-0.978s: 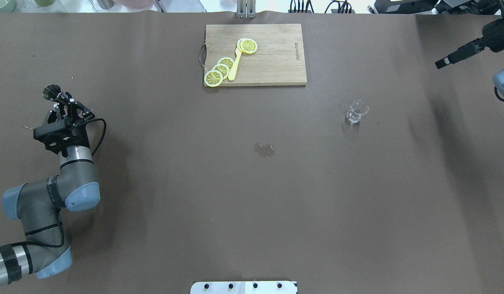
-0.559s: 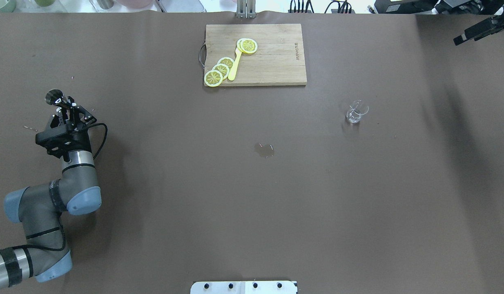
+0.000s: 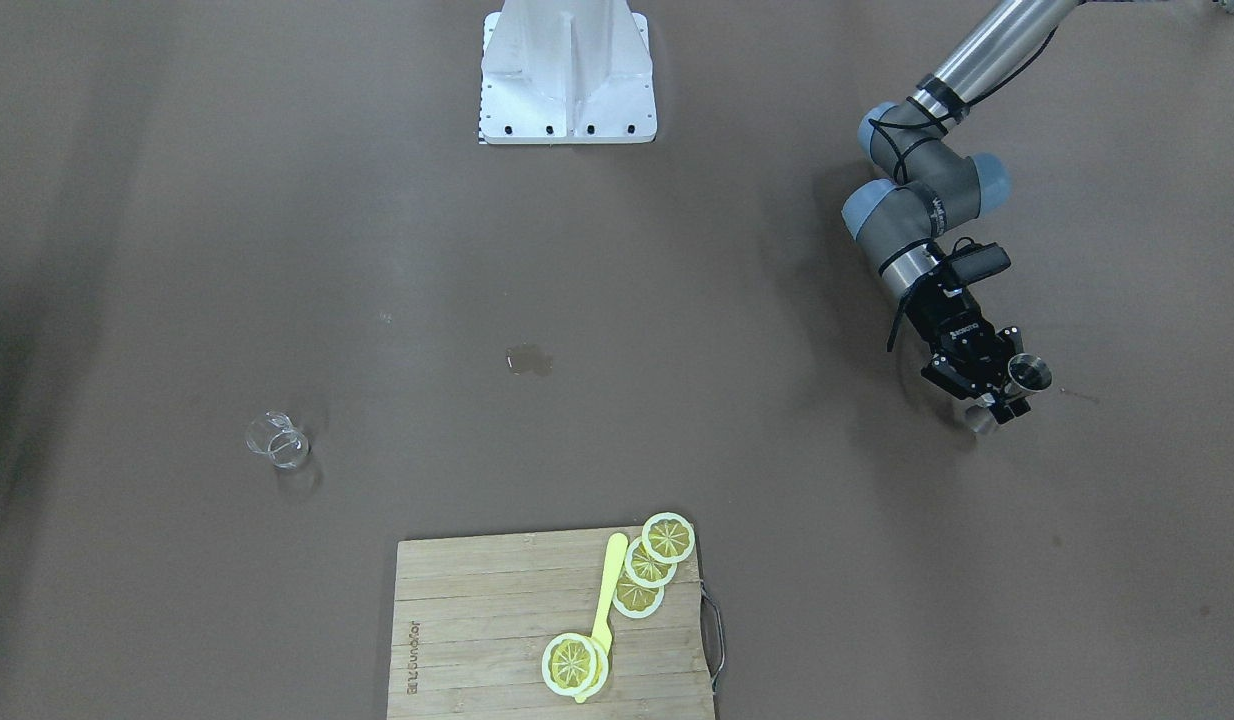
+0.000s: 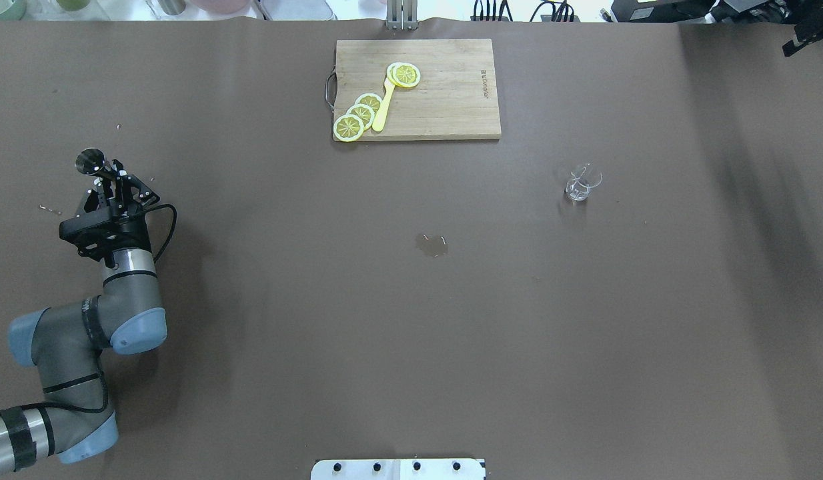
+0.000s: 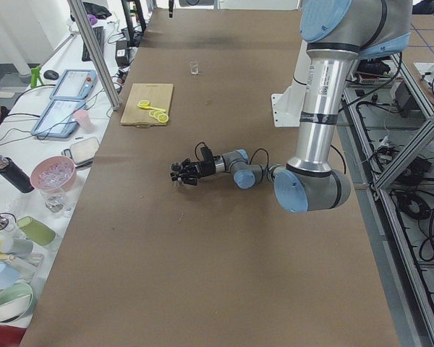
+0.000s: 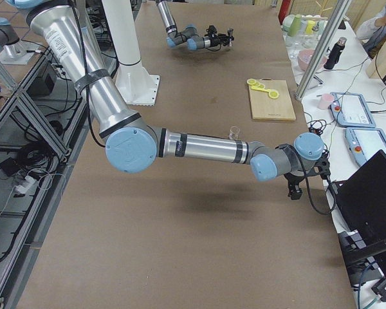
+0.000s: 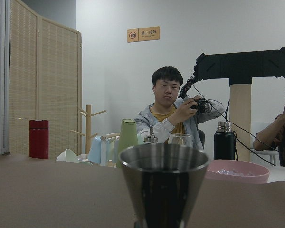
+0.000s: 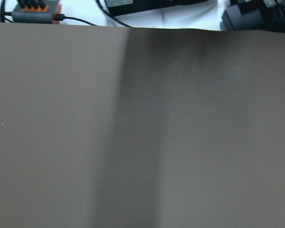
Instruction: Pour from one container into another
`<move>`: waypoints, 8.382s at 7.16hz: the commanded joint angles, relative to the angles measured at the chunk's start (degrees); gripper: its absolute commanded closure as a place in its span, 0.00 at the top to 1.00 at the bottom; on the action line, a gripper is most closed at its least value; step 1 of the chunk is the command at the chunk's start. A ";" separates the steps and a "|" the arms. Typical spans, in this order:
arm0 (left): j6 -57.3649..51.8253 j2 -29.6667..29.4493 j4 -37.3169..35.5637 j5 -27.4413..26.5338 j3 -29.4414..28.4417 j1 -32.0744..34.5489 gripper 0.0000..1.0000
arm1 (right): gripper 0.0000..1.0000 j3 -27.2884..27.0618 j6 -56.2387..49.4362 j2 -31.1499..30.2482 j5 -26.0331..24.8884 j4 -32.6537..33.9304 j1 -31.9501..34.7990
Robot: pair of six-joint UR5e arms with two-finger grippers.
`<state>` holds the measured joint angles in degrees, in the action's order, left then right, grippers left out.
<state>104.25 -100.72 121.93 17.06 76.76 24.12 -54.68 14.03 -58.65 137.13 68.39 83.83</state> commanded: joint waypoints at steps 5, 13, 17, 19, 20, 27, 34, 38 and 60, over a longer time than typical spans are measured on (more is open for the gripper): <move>0.08 0.00 -0.03 -0.01 0.23 -0.04 0.30 | 1.00 -22.57 0.83 -10.80 -4.23 32.59 2.56; -0.01 1.23 0.06 -1.06 1.37 -1.18 0.99 | 1.00 -38.57 1.44 -28.98 -4.32 32.50 5.64; -0.18 4.83 -0.12 -2.47 6.37 -2.85 0.99 | 1.00 -38.57 1.44 -29.24 -4.24 32.50 5.64; -0.53 5.62 -0.29 -2.56 8.31 -2.85 0.98 | 1.00 -38.66 1.44 -29.25 -4.24 32.50 5.64; -0.80 6.15 -0.29 -2.56 9.54 -2.94 0.99 | 1.00 -38.74 1.36 -29.25 -4.24 32.59 5.82; -1.32 13.28 -11.27 -5.81 30.96 -6.98 0.99 | 1.00 -41.21 1.35 -30.03 -4.24 32.68 6.08; -36.59 1.17 -11.11 23.04 41.98 4.14 0.99 | 1.00 -41.21 1.35 -29.95 -4.24 32.68 6.08; -59.64 -7.91 -2.90 52.61 31.92 21.14 0.98 | 1.00 -41.21 1.35 -29.95 -4.24 32.68 6.08; -107.70 10.12 -36.51 118.73 16.06 64.74 0.98 | 1.00 -43.32 -12.00 -30.65 -5.03 32.06 5.29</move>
<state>-5.32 -90.04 85.35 135.80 93.45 88.99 -97.95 3.72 -89.16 131.99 100.48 89.16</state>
